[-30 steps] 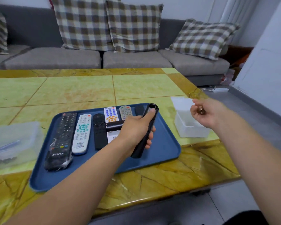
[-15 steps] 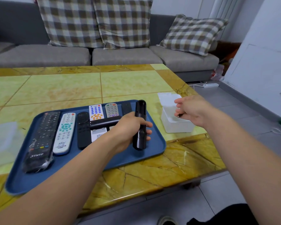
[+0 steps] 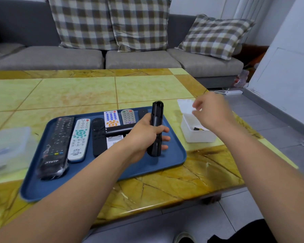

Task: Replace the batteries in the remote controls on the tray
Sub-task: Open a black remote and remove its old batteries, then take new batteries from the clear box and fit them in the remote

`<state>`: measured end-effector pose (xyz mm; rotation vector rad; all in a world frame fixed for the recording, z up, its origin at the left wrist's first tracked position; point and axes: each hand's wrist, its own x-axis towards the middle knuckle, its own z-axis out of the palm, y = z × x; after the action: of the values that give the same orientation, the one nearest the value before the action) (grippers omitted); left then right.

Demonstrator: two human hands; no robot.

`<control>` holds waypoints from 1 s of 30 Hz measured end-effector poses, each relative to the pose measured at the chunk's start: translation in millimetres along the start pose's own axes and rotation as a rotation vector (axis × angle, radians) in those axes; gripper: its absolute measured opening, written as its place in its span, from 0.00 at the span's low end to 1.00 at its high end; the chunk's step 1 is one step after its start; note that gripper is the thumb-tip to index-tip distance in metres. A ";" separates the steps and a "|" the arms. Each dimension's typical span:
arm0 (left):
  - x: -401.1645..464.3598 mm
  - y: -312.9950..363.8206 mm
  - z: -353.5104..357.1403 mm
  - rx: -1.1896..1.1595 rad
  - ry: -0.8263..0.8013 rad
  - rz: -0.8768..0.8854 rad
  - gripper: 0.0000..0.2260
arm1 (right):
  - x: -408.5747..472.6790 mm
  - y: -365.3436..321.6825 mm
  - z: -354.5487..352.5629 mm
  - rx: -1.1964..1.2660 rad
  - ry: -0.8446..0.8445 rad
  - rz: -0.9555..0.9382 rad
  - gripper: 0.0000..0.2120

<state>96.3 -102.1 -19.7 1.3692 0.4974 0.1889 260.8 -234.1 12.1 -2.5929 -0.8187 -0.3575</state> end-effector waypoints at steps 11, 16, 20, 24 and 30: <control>-72.1 52.2 -166.3 0.096 0.687 0.279 0.10 | -52.5 -222.9 54.2 0.717 -0.375 -0.455 0.03; -127.3 35.5 -267.0 0.352 1.070 0.210 0.07 | -93.1 -307.1 78.2 0.588 -0.507 -0.763 0.10; -153.3 24.2 -313.8 0.511 1.197 0.114 0.07 | -105.3 -338.9 91.6 0.529 -0.487 -0.771 0.10; -166.3 21.3 -344.3 0.691 1.211 0.021 0.10 | -107.1 -354.7 100.0 0.485 -0.426 -0.731 0.06; -181.0 18.7 -363.5 0.801 1.211 -0.101 0.20 | -96.2 -380.8 90.5 0.355 -0.500 -0.816 0.21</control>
<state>-222.0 150.1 -2.5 1.8969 1.7868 0.8161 -30.6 44.2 9.2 -1.9214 -1.9078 0.2293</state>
